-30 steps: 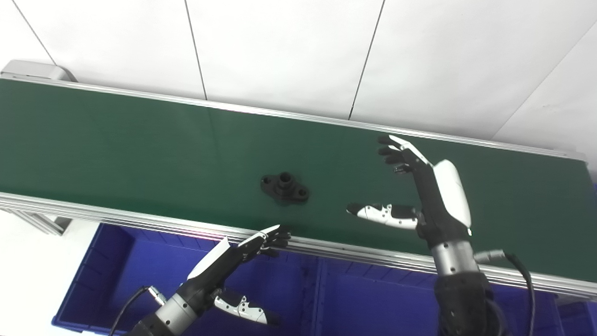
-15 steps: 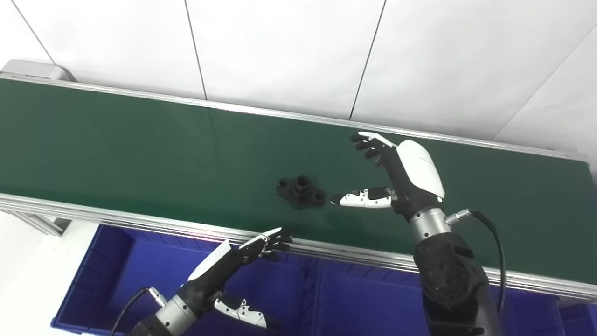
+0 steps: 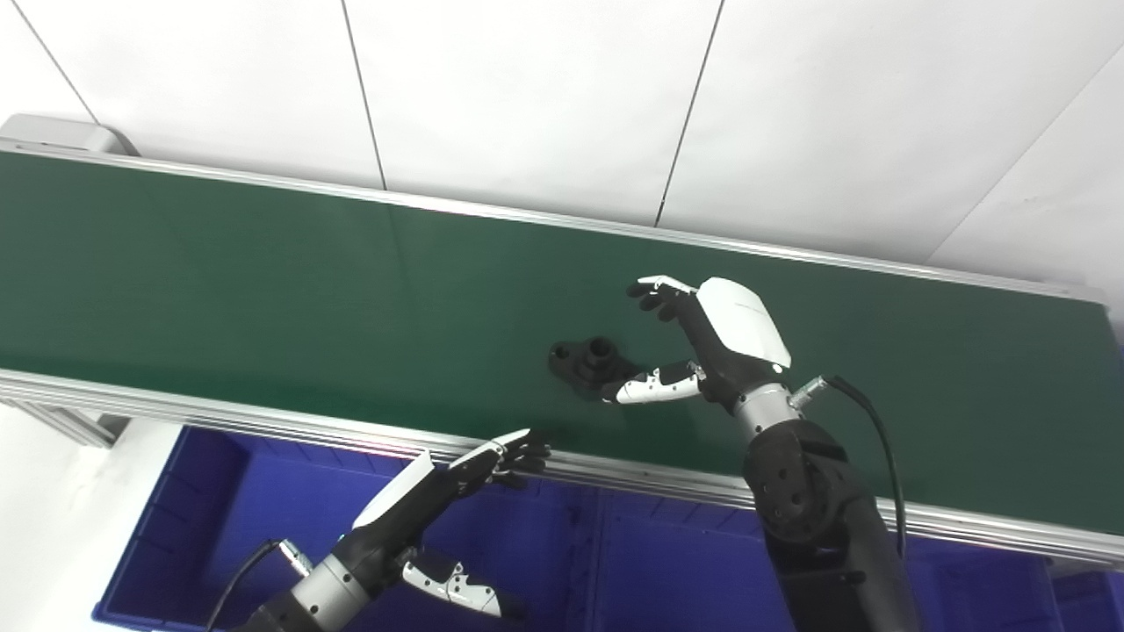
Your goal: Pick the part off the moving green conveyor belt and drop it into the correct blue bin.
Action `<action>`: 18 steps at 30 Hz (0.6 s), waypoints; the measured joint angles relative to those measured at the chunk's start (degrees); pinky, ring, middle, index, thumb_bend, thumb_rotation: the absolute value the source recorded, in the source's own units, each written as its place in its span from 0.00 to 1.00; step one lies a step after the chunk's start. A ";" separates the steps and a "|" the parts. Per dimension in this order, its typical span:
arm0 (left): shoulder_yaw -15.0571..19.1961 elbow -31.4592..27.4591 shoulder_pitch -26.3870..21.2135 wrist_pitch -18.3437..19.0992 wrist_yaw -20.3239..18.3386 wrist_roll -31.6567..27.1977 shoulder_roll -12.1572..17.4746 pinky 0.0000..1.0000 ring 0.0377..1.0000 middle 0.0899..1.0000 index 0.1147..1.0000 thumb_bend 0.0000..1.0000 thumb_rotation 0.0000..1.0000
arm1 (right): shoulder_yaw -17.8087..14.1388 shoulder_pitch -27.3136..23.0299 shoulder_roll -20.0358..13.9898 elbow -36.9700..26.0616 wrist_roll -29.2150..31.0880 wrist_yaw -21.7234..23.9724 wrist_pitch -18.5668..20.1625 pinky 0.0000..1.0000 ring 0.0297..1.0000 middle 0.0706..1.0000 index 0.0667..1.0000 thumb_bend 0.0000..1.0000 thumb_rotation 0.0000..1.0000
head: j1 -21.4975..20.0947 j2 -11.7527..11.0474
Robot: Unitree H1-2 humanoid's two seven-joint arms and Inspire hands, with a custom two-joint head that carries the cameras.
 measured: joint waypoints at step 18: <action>0.08 -0.28 0.17 -0.21 0.00 -0.11 -0.05 0.78 0.84 0.88 0.89 0.71 0.16 | 5.97 -0.34 -4.32 5.73 -2.83 -2.96 -1.08 0.69 0.69 0.69 0.70 0.73 0.10 | -0.26 0.88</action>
